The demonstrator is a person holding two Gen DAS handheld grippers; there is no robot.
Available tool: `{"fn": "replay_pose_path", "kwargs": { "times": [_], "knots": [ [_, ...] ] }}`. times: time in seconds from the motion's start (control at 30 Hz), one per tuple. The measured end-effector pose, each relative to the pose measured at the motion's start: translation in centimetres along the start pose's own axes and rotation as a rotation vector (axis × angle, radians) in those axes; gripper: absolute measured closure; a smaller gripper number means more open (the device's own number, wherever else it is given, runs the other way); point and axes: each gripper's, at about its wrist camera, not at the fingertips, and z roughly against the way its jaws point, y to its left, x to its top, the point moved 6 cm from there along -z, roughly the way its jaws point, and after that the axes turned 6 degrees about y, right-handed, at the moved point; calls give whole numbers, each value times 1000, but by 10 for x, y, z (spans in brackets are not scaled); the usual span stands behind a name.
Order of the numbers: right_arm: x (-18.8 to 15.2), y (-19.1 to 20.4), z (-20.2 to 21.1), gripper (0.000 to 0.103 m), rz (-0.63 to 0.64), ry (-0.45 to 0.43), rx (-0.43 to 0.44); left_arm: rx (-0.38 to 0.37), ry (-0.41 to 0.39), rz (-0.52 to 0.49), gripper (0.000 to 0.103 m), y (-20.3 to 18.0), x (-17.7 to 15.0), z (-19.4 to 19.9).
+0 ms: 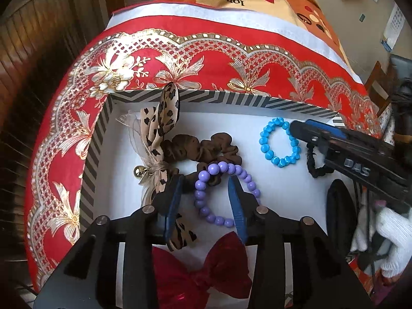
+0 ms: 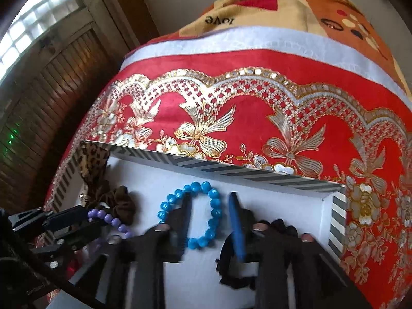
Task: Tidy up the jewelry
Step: 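Open both grippers to drop the purple and blue bracelets into the box, then withdraw both grippers from the box toward the remaining bracelets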
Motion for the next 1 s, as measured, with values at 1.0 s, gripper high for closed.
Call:
{"fn": "replay_pose_path", "kwargs": {
  "times": [1.0],
  "knots": [
    [-149,60,129,62,-38,-150,-81,103,-143,24,63,-11,-106,94]
  ]
}}
